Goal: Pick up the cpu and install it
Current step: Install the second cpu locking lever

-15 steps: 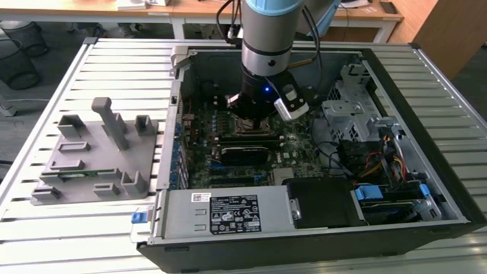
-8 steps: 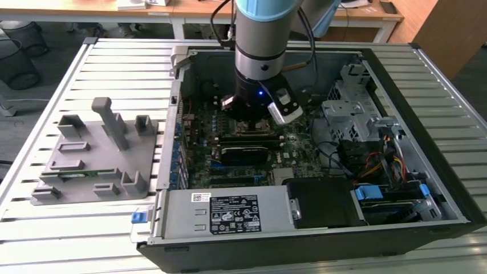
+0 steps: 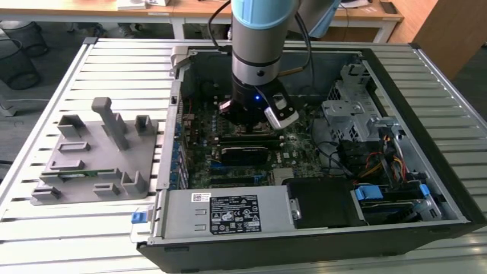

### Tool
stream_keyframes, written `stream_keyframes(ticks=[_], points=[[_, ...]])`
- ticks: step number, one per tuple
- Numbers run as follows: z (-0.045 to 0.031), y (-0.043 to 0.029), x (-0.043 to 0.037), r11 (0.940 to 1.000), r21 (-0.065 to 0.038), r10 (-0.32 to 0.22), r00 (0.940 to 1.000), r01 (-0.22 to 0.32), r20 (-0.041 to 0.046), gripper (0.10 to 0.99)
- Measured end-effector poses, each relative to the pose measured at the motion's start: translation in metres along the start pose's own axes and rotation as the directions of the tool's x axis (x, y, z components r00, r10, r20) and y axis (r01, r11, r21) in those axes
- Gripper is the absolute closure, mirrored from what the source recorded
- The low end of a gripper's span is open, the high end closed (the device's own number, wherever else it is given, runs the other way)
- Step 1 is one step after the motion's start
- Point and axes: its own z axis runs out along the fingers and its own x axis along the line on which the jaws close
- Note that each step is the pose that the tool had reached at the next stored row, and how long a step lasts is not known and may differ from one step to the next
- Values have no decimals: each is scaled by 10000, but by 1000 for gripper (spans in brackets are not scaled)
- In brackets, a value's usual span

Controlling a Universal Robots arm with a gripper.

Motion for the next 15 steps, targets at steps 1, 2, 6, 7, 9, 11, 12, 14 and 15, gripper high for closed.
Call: stream_keyframes(ticks=[1,2,6,7,9,11,12,14,15], points=[[12,-2,3,10000,-4,1,10000,-1,-3,980],[14,-12,5,10000,-66,1,10000,-1,-1,980],[16,-58,8,9981,-612,12,10000,-10,29,980],[16,-70,9,9979,-641,12,10000,-10,32,980],[13,-106,12,9978,-663,13,10000,-10,33,980],[11,-142,18,9977,-678,12,10000,-10,34,980],[10,-156,23,9976,-693,12,10000,-10,35,980],[11,-167,34,9973,-731,15,10000,-12,38,980],[12,-168,41,9971,-757,15,10000,-12,39,980]])
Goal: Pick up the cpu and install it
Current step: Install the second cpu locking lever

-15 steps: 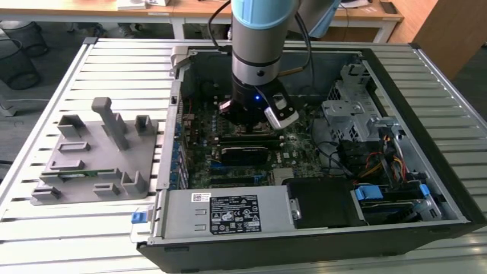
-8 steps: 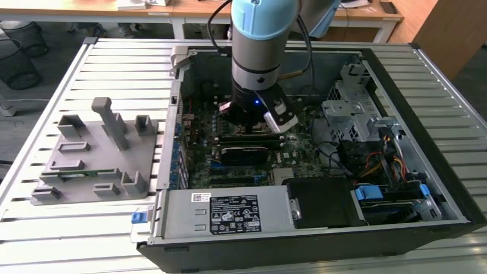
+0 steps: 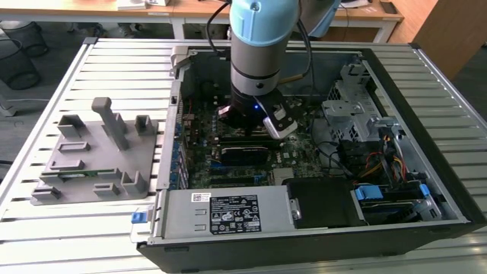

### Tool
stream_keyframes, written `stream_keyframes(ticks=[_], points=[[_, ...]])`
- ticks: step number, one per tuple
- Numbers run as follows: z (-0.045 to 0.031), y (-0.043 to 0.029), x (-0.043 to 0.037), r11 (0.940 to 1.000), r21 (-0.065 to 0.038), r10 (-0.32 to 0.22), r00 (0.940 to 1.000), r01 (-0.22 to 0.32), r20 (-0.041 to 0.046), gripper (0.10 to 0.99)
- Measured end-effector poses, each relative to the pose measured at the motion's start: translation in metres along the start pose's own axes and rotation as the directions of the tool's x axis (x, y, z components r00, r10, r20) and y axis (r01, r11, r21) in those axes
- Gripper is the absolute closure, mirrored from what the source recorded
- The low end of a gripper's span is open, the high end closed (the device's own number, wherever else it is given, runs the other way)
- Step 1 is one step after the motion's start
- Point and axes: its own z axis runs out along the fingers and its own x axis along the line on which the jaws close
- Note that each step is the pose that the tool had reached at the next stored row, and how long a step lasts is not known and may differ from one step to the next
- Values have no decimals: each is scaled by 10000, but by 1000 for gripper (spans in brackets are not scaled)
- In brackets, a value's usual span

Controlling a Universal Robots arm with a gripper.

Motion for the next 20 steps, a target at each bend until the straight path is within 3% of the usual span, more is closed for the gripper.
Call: stream_keyframes(ticks=[10,15,20], points=[[85,-15,89,9998,-186,1,10000,-1,12,980],[109,-53,95,9986,-529,7,10000,-5,37,980],[101,-104,106,9985,-555,9,10000,-6,39,980]])
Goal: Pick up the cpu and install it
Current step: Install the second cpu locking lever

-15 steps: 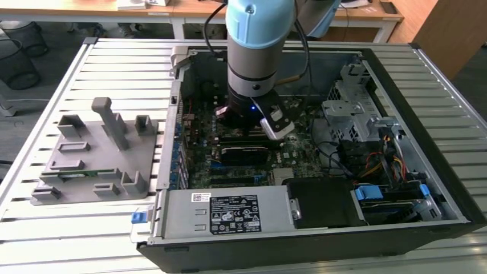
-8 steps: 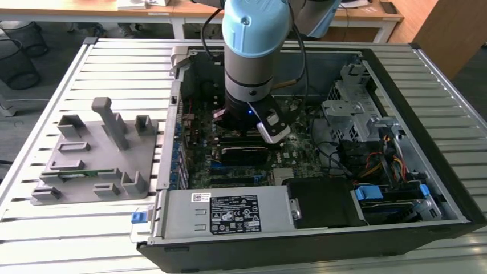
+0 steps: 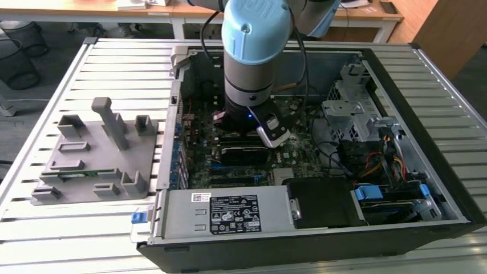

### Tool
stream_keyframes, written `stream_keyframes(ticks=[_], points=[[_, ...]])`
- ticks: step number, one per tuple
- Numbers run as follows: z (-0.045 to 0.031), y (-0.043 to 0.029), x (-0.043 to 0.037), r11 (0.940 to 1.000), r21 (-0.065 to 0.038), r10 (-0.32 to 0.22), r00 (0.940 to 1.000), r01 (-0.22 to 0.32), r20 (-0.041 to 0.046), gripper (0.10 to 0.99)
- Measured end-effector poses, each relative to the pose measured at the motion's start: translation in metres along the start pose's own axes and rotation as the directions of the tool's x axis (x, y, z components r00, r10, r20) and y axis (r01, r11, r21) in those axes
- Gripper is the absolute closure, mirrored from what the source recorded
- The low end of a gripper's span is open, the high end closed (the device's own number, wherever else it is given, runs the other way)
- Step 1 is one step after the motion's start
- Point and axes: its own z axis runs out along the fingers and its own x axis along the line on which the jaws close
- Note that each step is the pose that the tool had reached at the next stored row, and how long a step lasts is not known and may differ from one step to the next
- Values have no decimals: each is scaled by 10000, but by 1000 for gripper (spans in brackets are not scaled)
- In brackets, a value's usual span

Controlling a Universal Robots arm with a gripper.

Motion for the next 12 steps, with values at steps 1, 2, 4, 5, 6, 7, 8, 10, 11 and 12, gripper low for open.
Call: stream_keyframes(ticks=[1,2,4,5,6,7,8,10,11,12], points=[[-1,-6,3,10000,-27,-1,10000,1,2,980],[-2,-11,8,10000,-61,0,10000,0,4,980],[-3,-19,17,9999,-140,0,10000,1,9,980],[-3,-22,25,9998,-180,1,10000,0,13,980],[-1,-26,34,9998,-213,1,10000,-1,15,980],[1,-30,43,9997,-239,2,10000,-2,17,980],[5,-33,52,9997,-259,2,10000,-2,18,980],[15,-39,76,9995,-307,3,10000,-2,21,980],[19,-42,89,9995,-331,3,10000,-2,23,980],[24,-46,100,9994,-356,4,10000,-3,25,980]])
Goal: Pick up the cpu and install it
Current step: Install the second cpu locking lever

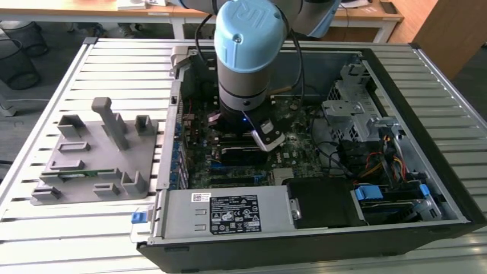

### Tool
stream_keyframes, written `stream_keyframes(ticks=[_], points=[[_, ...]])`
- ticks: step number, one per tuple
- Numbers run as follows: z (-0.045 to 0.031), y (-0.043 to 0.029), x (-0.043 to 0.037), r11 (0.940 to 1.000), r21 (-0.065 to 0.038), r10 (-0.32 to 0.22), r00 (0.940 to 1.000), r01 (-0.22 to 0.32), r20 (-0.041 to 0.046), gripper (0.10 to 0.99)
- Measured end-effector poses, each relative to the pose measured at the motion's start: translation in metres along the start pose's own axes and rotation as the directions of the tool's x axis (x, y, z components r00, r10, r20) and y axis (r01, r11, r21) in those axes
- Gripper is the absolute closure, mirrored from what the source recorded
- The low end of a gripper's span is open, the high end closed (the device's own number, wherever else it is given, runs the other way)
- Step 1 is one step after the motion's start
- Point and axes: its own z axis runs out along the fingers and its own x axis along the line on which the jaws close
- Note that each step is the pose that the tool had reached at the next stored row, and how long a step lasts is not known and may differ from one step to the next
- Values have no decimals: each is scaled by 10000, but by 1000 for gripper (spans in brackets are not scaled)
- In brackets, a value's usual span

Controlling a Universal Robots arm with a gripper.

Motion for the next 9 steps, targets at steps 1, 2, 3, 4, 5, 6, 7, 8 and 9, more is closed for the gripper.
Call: stream_keyframes(ticks=[1,2,3,4,5,6,7,8,9], points=[[6,-4,11,10000,-22,1,10000,-1,0,980],[13,-7,20,10000,-42,0,10000,0,3,980],[22,-9,25,10000,-58,0,10000,0,4,980],[30,-12,30,10000,-74,1,10000,-1,5,980],[37,-14,34,10000,-99,0,10000,0,6,980],[42,-16,37,9999,-136,-1,10000,1,7,980],[48,-17,41,9999,-173,0,10000,0,11,980],[55,-18,45,9998,-203,2,10000,-2,14,980],[59,-20,48,9997,-236,3,10000,-2,16,980]])
